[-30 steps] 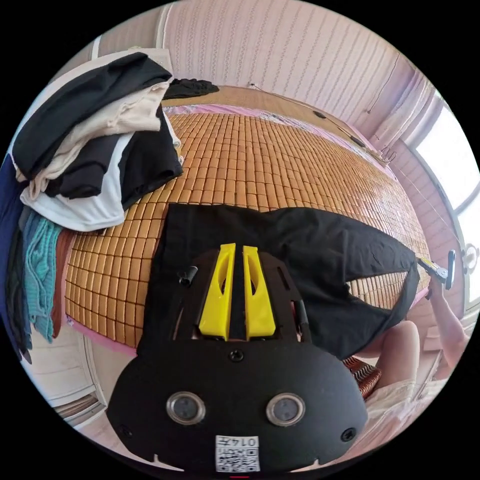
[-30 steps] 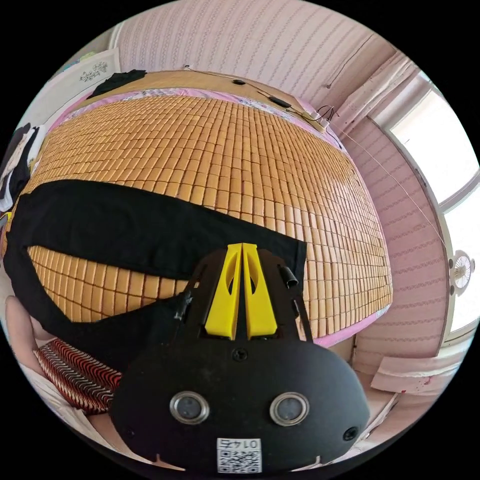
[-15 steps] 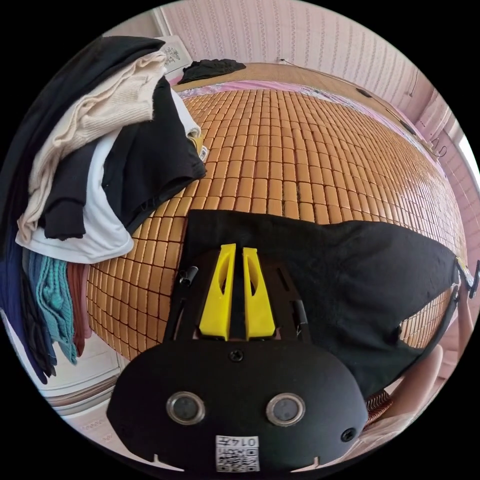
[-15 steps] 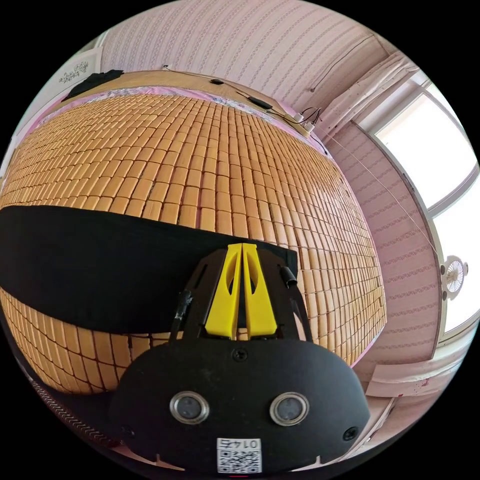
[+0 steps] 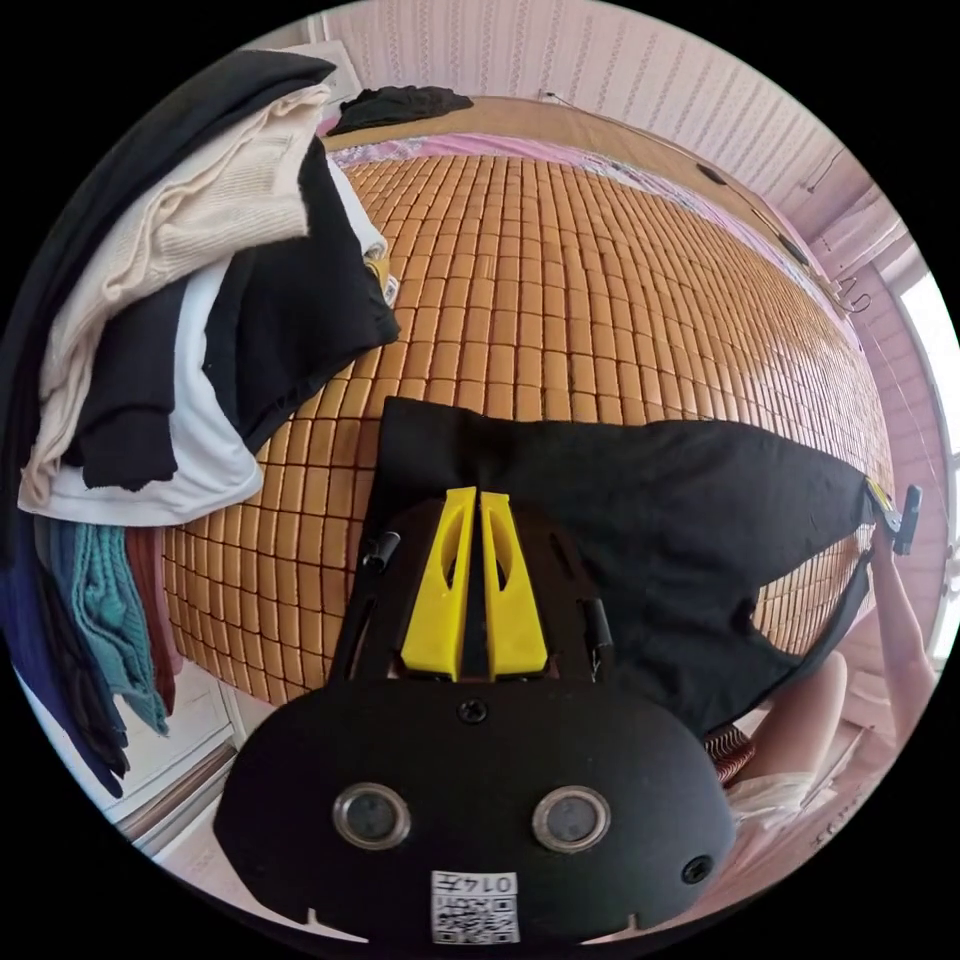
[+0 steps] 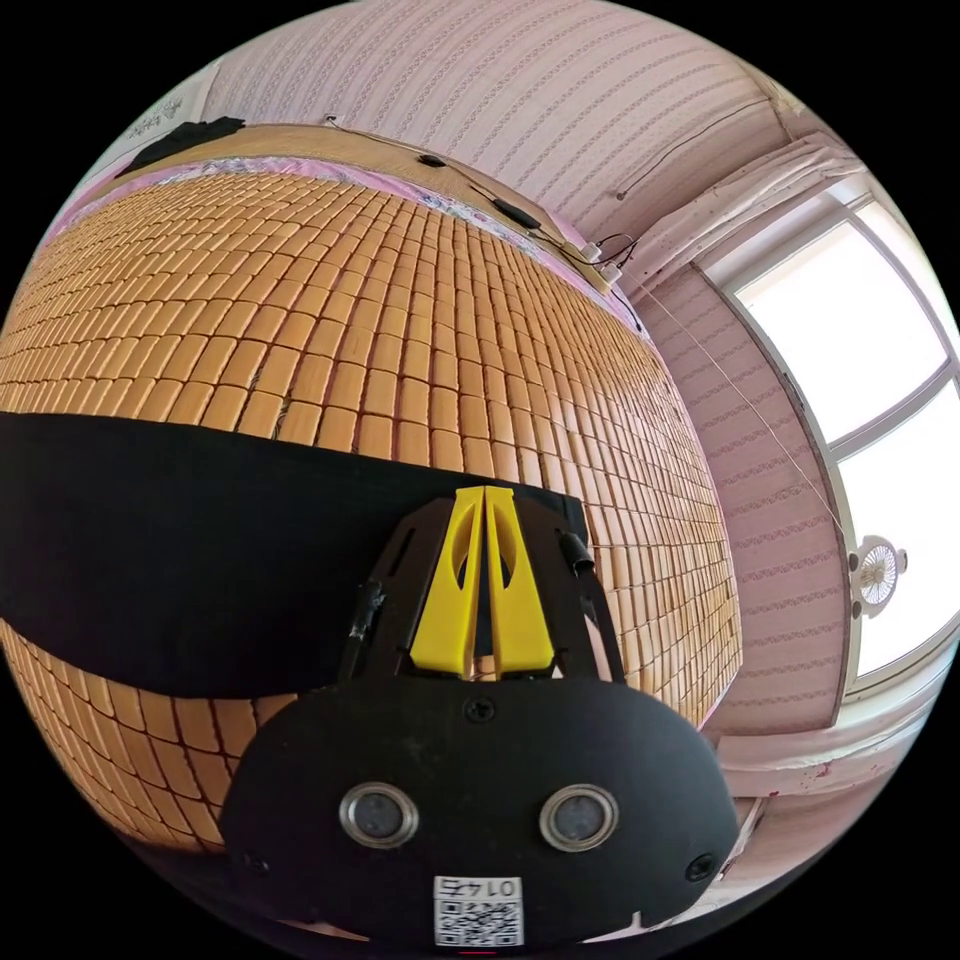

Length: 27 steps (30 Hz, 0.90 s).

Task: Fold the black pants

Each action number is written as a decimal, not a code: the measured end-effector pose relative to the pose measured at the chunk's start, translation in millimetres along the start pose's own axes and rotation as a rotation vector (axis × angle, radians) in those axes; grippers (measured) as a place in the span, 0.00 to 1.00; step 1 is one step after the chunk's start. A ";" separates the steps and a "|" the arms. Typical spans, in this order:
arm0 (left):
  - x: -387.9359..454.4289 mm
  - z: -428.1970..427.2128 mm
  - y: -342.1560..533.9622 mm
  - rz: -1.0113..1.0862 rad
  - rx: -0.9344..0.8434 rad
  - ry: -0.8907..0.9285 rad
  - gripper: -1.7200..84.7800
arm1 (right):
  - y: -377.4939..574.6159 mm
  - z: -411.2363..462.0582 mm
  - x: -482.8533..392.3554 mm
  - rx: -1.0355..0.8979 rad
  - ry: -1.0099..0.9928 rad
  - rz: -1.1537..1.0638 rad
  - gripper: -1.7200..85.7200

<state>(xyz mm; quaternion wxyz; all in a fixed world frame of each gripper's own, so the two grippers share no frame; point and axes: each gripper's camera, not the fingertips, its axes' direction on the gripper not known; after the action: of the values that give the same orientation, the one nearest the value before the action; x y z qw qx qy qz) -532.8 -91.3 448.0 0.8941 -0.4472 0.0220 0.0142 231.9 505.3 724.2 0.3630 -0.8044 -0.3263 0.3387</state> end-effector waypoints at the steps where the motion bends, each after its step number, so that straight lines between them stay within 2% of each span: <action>1: -4.3 -2.1 4.5 -0.007 0.002 0.024 0.01 | 0.4 -1.9 5.1 0.000 -0.010 0.004 0.01; 4: -7.5 -12.9 5.2 -0.011 0.039 0.075 0.01 | 1.2 -6.5 14.6 -0.003 -0.013 0.004 0.01; 7: 4.7 -20.7 5.4 0.040 0.045 -0.007 0.01 | 2.5 -11.0 21.1 -0.006 0.009 0.000 0.01; 11: 14.5 -17.4 16.6 0.052 0.178 -0.009 0.01 | 4.5 -16.6 33.3 -0.015 0.021 0.019 0.02; 17: 4.0 55.0 -25.3 -0.038 0.140 -0.101 0.01 | 7.7 -23.0 52.6 -0.033 0.027 -0.011 0.01; 18: 2.9 55.5 -26.4 -0.044 0.185 -0.106 0.01 | 7.5 -23.2 54.9 -0.036 0.026 -0.019 0.01; 27: 7.9 91.5 -77.3 -0.060 0.125 -0.278 0.01 | -2.0 -20.1 97.8 -0.059 -0.048 0.035 0.01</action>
<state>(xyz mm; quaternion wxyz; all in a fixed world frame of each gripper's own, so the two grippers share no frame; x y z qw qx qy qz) -519.0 -64.4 564.2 0.9145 -0.3851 -0.1144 0.0477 301.5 574.4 705.8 0.3252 -0.8121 -0.3305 0.3544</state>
